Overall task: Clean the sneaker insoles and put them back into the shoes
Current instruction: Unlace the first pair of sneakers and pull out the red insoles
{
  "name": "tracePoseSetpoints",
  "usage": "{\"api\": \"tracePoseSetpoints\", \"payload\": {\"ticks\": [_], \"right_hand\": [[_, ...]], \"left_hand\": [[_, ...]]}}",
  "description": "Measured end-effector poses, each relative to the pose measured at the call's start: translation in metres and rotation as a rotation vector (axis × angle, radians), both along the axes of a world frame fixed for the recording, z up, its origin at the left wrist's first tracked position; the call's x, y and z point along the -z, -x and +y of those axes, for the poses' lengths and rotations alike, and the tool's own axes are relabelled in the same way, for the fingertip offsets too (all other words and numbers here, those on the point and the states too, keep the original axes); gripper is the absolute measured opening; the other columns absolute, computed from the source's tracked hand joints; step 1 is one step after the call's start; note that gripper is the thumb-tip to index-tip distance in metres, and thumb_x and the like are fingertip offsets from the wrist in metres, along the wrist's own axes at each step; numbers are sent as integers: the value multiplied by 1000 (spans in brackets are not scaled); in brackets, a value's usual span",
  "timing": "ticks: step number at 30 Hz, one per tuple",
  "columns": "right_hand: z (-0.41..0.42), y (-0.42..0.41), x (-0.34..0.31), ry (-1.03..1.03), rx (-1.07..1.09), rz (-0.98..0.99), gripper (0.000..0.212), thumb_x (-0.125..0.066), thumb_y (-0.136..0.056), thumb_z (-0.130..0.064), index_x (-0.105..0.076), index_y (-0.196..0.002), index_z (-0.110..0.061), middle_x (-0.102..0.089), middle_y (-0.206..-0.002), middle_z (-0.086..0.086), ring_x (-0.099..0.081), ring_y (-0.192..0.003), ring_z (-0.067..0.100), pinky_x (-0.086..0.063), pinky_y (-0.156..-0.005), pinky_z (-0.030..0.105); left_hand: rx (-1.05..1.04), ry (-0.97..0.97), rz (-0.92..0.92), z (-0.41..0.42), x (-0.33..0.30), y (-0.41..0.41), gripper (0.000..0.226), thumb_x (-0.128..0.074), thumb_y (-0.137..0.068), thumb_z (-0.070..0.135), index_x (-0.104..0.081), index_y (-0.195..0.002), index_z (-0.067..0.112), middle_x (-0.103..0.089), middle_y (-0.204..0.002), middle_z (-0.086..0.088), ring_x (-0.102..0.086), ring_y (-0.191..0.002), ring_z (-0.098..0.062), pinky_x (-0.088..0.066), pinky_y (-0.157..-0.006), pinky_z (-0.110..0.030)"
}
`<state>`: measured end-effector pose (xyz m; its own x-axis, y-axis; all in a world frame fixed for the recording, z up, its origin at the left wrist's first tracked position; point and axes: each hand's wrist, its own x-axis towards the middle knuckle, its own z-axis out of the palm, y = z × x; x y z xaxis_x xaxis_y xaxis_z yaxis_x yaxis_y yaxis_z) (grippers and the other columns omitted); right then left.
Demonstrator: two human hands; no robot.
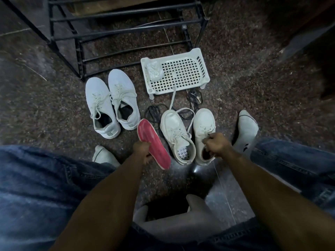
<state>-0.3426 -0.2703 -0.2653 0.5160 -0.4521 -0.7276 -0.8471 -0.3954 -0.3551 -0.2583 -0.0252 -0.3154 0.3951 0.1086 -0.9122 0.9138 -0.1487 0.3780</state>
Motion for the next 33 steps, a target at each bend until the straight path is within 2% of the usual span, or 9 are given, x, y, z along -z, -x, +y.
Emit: {"api": "tracePoseSetpoints", "payload": {"ticks": [3, 6, 8, 11, 15, 18, 23, 29, 33], "right_hand": [[-12, 17, 0, 121, 19, 60, 28, -59, -79, -34, -69, -83, -8, -71, -81, 12, -68, -76, 28, -53, -69, 34], [-10, 29, 2, 202, 4, 110, 39, -60, -80, -36, -64, -109, -10, -67, -110, 16, -65, -101, 35, -52, -85, 39], [-4, 33, 3, 230, -40, 121, 43, -61, -79, -32, -58, -116, -11, -64, -117, 16, -63, -106, 35, -52, -89, 42], [3, 33, 6, 268, -93, 124, 52, -67, -76, -34, -46, -118, -13, -62, -116, 12, -62, -104, 34, -51, -85, 42], [2, 31, 5, 326, -68, 55, 31, -56, -84, -18, -44, -113, -14, -63, -116, 16, -62, -104, 37, -48, -83, 42], [-4, 32, 4, 333, -115, 38, 31, -55, -84, -14, -49, -114, -17, -64, -117, 16, -61, -107, 38, -47, -84, 40], [-9, 29, 9, 303, -95, 20, 28, -54, -85, -14, -54, -112, -19, -65, -115, 14, -61, -108, 35, -47, -84, 38], [-14, 32, 21, 279, -96, -27, 22, -55, -82, -19, -55, -104, -22, -66, -110, 13, -62, -102, 37, -49, -79, 39], [-18, 28, 25, 303, -176, -7, 27, -56, -83, -19, -53, -109, -16, -64, -113, 15, -61, -102, 37, -48, -80, 39]], "left_hand": [[173, -190, -82, 0, 13, -8, 45, -66, -84, 19, -55, -125, 3, -62, -116, -17, -64, -97, -33, -55, -80, -46], [474, -469, -334, -3, 21, -12, 57, -53, -73, 47, -60, -119, 13, -62, -117, -17, -63, -104, -37, -54, -88, -49], [575, -486, -623, -20, 6, -9, 45, -54, -83, 34, -62, -121, 12, -62, -119, -15, -61, -107, -35, -51, -92, -43], [719, -269, -990, -53, -19, 0, 31, -54, -84, 18, -66, -112, 10, -65, -112, -11, -62, -103, -30, -52, -88, -44], [1286, -150, -1040, -96, -30, 11, 33, -53, -87, 20, -64, -118, 18, -65, -111, -5, -58, -105, -27, -49, -85, -37], [1569, -168, -933, -125, -30, 18, 38, -51, -92, 29, -57, -129, 23, -61, -125, -6, -55, -116, -29, -44, -96, -40], [1531, -290, -617, -159, -25, 19, 41, -45, -95, 49, -63, -114, 18, -66, -118, -13, -60, -110, -32, -42, -95, -42], [1360, -270, -667, -177, -29, 25, 12, -57, -90, 26, -70, -90, 27, -73, -106, 0, -66, -99, -25, -50, -91, -33], [776, 45, -537, -168, -36, 7, 16, -59, -91, 6, -69, -85, 16, -69, -91, 0, -63, -67, -7, -54, -63, -19]]}}
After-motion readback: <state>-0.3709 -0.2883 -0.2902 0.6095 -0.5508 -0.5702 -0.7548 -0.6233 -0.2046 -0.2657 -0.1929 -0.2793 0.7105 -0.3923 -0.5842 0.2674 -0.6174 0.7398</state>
